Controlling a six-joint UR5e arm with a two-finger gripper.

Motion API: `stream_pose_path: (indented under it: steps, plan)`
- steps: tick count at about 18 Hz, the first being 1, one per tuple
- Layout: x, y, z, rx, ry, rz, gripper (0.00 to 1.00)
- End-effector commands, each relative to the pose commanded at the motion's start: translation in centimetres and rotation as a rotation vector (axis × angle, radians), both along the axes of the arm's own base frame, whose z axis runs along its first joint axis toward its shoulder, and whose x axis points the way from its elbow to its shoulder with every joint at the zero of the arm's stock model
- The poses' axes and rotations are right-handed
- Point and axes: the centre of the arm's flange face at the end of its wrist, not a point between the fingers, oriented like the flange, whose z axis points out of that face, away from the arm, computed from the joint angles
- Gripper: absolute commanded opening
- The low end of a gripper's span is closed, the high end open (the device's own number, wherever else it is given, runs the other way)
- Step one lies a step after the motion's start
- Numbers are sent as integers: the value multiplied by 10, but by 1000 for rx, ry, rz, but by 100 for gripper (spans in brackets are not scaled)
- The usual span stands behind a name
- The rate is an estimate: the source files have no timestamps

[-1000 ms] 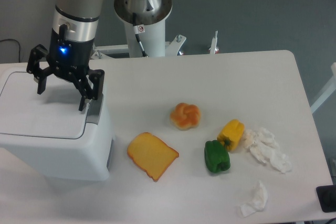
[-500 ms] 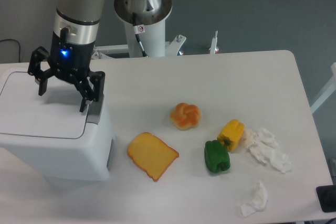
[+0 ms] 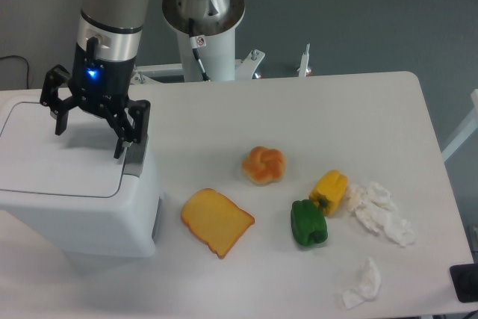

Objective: Close the trash can

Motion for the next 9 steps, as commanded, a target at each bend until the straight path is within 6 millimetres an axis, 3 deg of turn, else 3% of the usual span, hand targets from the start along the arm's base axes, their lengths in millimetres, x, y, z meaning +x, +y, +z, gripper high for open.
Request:
stream_pose_path:
  steps: [5, 9]
  plan:
    - [-12, -6, 6, 9, 6, 24, 100]
    - [-25, -16, 24, 36, 28, 49, 100]
